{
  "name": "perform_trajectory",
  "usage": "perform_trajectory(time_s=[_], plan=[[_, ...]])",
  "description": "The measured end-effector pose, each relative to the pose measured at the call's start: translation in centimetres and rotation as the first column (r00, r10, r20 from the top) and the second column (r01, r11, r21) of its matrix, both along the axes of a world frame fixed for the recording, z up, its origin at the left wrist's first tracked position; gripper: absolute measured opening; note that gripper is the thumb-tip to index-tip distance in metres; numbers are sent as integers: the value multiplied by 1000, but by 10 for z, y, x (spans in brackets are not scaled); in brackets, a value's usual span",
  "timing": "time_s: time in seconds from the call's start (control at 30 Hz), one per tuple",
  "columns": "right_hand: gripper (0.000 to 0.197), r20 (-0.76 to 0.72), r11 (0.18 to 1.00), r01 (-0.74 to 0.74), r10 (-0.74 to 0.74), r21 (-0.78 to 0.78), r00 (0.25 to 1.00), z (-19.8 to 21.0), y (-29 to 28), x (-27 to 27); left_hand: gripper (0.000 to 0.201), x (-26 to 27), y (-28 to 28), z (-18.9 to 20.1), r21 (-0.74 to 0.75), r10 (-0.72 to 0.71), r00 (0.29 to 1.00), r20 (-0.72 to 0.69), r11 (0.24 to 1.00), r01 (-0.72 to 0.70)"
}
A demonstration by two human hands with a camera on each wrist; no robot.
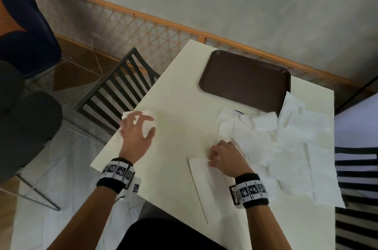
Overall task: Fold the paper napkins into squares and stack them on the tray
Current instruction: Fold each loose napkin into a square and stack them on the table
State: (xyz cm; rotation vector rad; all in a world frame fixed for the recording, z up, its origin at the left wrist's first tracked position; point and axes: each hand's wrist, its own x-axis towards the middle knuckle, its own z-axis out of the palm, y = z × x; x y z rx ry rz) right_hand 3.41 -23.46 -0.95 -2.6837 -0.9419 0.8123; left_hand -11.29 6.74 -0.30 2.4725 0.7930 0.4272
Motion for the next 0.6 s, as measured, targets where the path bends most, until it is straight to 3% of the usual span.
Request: perform_trajectory(time_s=[0.07,0.13,0.2,0.23,0.37,0.53,0.6], plan=[[14,-66,983,110,-101,149,993,-1,-3,-4,21,1,-32,5,-206,-160,984,75,963,172],[17,-136,910,231,-196,345,971,7,-6,-7,23,2,-67,12,-445,-288,951,112,841,307],[21,-207,803,316,-243,505,948,19,-6,-11,29,5,-92,15,-615,-337,932,132,710,344],[24,-229,756,342,-255,558,939,26,-5,-12,27,7,-100,14,-649,-332,932,148,678,345],[26,-262,657,389,-288,646,921,42,-1,-11,9,13,-109,15,-604,-187,952,244,738,300],[26,-233,556,389,-332,735,914,47,4,-14,11,17,-103,36,-608,-119,942,315,737,296],[27,-267,467,413,-348,782,899,47,7,-17,15,17,-98,38,-587,-108,938,329,754,293]])
